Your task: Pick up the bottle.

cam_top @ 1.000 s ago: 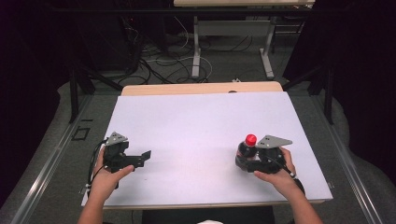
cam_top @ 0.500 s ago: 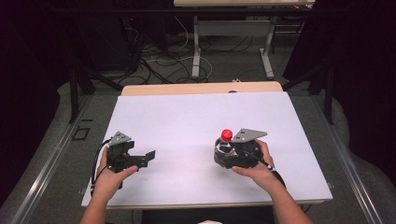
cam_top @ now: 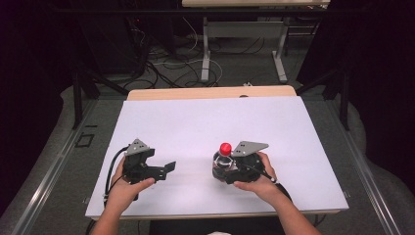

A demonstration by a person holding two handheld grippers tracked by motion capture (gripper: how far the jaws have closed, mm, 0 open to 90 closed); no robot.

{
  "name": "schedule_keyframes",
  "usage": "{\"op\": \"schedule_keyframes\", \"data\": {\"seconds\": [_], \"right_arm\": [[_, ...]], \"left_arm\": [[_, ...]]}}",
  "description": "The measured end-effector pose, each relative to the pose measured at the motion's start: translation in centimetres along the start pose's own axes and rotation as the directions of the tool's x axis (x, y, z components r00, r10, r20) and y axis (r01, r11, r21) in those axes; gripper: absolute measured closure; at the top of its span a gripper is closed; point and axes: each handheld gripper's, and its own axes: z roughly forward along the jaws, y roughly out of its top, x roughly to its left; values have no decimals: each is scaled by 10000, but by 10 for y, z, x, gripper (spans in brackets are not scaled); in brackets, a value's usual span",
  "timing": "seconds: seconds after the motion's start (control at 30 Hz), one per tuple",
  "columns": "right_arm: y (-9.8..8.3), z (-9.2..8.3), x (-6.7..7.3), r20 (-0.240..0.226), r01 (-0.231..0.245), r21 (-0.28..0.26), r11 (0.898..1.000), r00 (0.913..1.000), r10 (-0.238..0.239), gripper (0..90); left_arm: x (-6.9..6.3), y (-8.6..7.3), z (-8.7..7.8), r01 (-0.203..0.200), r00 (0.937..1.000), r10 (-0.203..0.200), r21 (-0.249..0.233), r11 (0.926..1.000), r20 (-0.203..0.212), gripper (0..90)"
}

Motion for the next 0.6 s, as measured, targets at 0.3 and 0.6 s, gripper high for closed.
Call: {"op": "schedule_keyframes", "data": {"seconds": [0.3,0.6], "right_arm": [[-1,4,2,-22,105,42,9999,9999,-105,293],[-1,2,3,34,152,-24,9999,9999,-152,293]], "left_arm": [[-34,22,2,-631,9941,645,-179,9978,869,165],[-53,42,10,-1026,9835,1063,-327,9942,1463,237]]}}
